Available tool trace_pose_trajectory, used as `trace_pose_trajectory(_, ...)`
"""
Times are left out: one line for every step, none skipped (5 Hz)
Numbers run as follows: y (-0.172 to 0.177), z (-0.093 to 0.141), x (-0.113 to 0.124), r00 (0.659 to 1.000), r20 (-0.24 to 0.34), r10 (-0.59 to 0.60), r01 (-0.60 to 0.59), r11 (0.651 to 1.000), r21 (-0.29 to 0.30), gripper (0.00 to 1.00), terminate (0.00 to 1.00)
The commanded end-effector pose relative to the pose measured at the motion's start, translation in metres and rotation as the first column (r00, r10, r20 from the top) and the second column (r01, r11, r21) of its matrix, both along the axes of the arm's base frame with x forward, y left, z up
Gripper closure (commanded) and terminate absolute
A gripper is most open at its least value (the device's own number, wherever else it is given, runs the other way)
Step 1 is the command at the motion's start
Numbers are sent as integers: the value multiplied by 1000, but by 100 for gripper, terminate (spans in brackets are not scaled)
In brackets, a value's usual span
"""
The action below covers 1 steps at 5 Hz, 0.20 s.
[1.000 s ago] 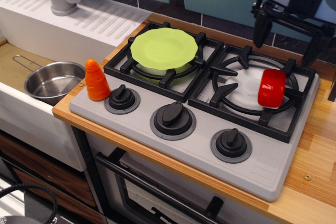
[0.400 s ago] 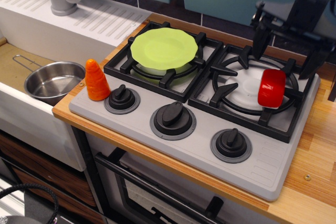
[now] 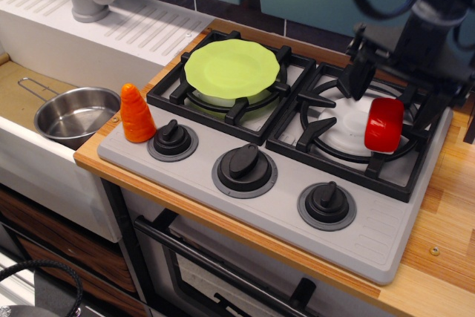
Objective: End effector reaching salmon
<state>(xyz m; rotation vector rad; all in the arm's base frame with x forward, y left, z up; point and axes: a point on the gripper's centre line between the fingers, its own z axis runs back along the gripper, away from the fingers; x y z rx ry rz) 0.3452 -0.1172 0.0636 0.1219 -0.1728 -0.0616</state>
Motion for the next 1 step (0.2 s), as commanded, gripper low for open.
trace_pose_trajectory(-1, 20, 5, 994, 108, -13, 19, 999, -46, 0, 100)
